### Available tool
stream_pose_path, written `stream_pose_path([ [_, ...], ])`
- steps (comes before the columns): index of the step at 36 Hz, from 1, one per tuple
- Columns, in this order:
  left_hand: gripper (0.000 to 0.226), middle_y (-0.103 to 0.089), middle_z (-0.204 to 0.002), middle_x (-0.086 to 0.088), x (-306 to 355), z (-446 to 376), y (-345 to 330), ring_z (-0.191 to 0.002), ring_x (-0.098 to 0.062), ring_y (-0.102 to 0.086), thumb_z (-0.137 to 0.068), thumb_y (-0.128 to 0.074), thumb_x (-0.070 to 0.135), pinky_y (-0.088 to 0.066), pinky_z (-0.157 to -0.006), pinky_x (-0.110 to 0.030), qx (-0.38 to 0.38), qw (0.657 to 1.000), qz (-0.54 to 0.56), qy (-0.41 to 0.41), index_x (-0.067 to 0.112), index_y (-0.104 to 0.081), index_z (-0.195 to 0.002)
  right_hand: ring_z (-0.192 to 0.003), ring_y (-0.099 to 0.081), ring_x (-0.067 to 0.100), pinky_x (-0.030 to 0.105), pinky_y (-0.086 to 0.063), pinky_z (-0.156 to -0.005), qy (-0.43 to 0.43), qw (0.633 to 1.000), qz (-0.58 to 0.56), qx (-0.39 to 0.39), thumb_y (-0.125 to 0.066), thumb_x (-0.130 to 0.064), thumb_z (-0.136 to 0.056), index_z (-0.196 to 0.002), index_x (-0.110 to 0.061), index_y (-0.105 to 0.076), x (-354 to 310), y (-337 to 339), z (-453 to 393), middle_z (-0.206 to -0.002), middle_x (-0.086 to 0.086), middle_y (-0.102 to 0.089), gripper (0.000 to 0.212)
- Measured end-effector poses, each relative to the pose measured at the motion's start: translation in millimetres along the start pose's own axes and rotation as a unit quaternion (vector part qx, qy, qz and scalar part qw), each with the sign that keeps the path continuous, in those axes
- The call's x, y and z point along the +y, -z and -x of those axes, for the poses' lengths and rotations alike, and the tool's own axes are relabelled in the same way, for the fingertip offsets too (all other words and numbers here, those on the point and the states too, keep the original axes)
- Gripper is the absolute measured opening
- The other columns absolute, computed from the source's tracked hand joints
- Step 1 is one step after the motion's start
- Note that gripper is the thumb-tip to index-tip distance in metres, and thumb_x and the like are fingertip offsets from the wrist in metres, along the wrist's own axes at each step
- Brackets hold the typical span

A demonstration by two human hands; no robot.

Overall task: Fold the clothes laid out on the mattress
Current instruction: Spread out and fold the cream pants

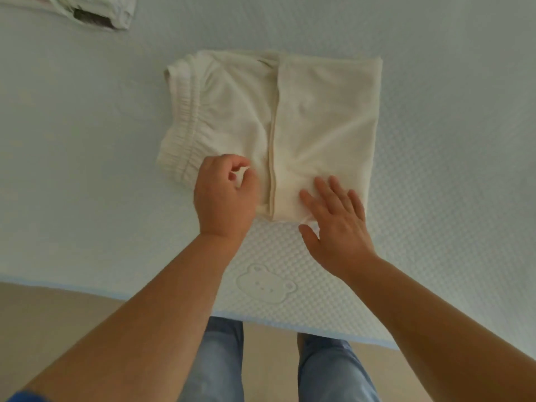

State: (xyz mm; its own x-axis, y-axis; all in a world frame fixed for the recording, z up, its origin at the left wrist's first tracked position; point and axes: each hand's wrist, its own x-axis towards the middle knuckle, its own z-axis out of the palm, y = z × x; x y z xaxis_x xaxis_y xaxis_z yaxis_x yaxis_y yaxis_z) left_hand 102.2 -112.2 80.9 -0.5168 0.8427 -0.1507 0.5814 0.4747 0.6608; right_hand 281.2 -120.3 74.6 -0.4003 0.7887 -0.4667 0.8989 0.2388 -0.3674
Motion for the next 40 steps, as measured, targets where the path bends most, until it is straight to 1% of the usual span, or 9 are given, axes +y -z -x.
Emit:
stream_pose_path([
  [6,0.037,-0.053,-0.081,0.002,-37.4,-1.4,32.9,-0.070,-0.014,-0.052,-0.074,-0.074,0.038,-0.042,-0.068,-0.029,0.048,0.898,0.167,0.405,0.015,-0.049,-0.089,-0.140,-0.024,0.026,0.042,-0.009,-0.113,-0.026,0.994,-0.054,0.089,-0.064,-0.027,-0.085,-0.130,-0.015,-0.054,-5.7,6.8,-3.9,-0.144,0.008,-0.041,0.048],
  [9,0.019,-0.067,-0.067,0.000,-36.5,-22.0,34.7,-0.065,-0.016,-0.064,-0.078,-0.073,0.025,-0.049,-0.063,-0.027,0.020,0.811,0.373,0.450,0.011,-0.061,-0.073,-0.137,-0.024,0.026,0.043,-0.014,-0.111,-0.113,0.982,-0.096,0.120,-0.063,-0.024,-0.085,-0.128,-0.014,-0.054,-3.2,14.2,-8.4,-0.144,0.009,-0.037,0.046],
  [13,0.032,-0.070,-0.109,-0.005,-25.2,-38.3,34.8,-0.100,-0.021,-0.067,-0.084,-0.065,0.017,-0.054,-0.085,-0.039,-0.035,0.709,0.551,0.439,0.014,-0.062,-0.116,-0.134,-0.021,0.022,0.044,-0.023,-0.112,-0.230,0.941,-0.214,0.127,-0.058,-0.028,-0.087,-0.138,-0.015,-0.038,6.2,23.5,-16.3,-0.146,0.002,-0.024,0.056],
  [16,0.039,-0.068,-0.114,-0.005,-13.2,-38.9,32.3,-0.105,-0.022,-0.064,-0.082,-0.062,0.006,-0.051,-0.092,-0.040,-0.022,0.737,0.542,0.404,0.014,-0.060,-0.121,-0.124,-0.037,0.019,0.037,-0.038,-0.097,-0.329,0.877,-0.323,0.136,-0.058,-0.030,-0.088,-0.140,-0.020,-0.033,15.1,27.0,-26.3,-0.141,-0.002,-0.031,0.059],
  [20,0.034,-0.069,-0.093,0.018,16.9,-21.6,32.4,-0.091,-0.001,-0.064,-0.068,-0.071,0.013,-0.050,-0.079,-0.017,0.018,0.905,0.370,0.208,0.034,-0.064,-0.094,-0.101,-0.047,0.017,0.034,-0.037,-0.081,-0.407,0.810,-0.401,0.127,-0.058,-0.035,-0.086,-0.136,-0.020,-0.041,30.8,31.9,-41.7,-0.122,-0.003,-0.050,0.055],
  [24,0.026,-0.067,-0.090,0.020,50.1,9.2,10.0,-0.087,-0.002,-0.062,-0.077,-0.069,0.020,-0.046,-0.074,-0.016,-0.044,0.982,0.184,0.016,0.037,-0.065,-0.097,-0.093,-0.054,0.019,0.036,-0.041,-0.081,-0.421,0.762,-0.482,0.099,-0.059,-0.035,-0.087,-0.117,-0.018,-0.058,42.1,39.8,-49.8,-0.099,-0.005,-0.058,0.035],
  [31,0.050,-0.048,-0.120,-0.001,63.0,36.0,-47.3,-0.111,-0.021,-0.049,-0.080,-0.061,0.029,-0.037,-0.093,-0.032,-0.304,0.936,-0.152,-0.088,0.033,-0.050,-0.129,-0.091,-0.066,0.021,0.042,-0.048,-0.093,-0.415,0.715,-0.558,0.071,-0.047,-0.056,-0.088,-0.087,-0.018,-0.072,61.6,49.9,-46.3,-0.087,0.000,-0.074,0.045],
  [37,0.041,-0.052,-0.106,0.001,73.3,15.9,-49.7,-0.097,-0.017,-0.055,-0.077,-0.065,0.029,-0.041,-0.082,-0.024,-0.189,0.982,0.017,0.007,0.022,-0.060,-0.118,-0.096,-0.065,0.018,0.042,-0.050,-0.091,-0.315,0.808,-0.499,0.001,-0.067,-0.054,-0.075,-0.118,-0.019,-0.059,65.6,52.7,-51.1,-0.105,-0.003,-0.068,0.056],
  [40,0.041,-0.055,-0.099,0.019,87.8,-1.9,-49.2,-0.089,0.000,-0.057,-0.077,-0.065,0.043,-0.041,-0.071,-0.011,-0.262,0.944,0.130,0.151,0.036,-0.051,-0.114,-0.095,-0.066,0.019,0.043,-0.053,-0.088,-0.271,0.800,-0.535,-0.019,-0.078,-0.025,-0.072,-0.121,-0.017,-0.055,55.6,60.8,-55.2,-0.107,0.000,-0.068,0.055],
])
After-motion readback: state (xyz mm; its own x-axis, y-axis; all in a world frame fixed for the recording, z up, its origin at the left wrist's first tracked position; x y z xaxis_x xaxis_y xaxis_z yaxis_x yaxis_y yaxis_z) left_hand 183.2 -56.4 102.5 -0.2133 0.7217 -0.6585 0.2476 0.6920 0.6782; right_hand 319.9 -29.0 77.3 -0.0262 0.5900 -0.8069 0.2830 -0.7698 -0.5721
